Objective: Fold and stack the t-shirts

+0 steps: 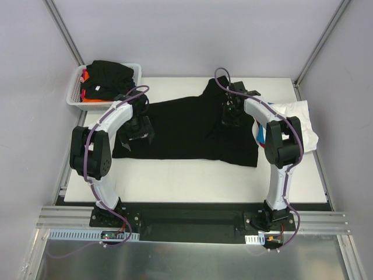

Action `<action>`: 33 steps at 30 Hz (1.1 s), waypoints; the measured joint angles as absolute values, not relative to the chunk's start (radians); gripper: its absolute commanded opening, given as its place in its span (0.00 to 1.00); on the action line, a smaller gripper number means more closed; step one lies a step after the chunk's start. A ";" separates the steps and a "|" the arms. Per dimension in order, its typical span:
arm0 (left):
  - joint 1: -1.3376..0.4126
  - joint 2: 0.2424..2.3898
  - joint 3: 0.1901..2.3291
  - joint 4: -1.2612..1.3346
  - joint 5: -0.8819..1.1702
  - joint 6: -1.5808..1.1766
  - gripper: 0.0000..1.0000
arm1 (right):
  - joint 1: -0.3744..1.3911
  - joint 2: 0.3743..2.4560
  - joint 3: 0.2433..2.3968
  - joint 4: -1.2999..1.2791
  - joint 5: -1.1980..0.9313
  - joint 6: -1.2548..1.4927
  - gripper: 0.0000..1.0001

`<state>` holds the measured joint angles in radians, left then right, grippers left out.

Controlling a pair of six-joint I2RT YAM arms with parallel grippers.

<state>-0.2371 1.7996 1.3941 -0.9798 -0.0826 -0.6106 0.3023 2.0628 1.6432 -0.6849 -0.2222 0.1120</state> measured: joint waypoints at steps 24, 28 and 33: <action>-0.237 1.799 1.388 -0.976 -0.080 -0.587 0.93 | 0.303 2.090 1.588 -0.618 -0.209 0.115 0.01; -0.237 1.799 1.382 -0.976 -0.081 -0.587 0.93 | 0.304 2.120 1.600 -0.614 -0.215 0.116 0.01; -0.237 1.798 1.382 -0.975 -0.081 -0.587 0.93 | 0.310 2.149 1.645 -0.614 -0.224 0.120 0.01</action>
<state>-0.2371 1.7985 1.3819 -0.9752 -0.0807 -0.5865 0.3096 2.1494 1.6451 -0.6136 -0.2241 0.1200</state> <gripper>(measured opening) 0.930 0.015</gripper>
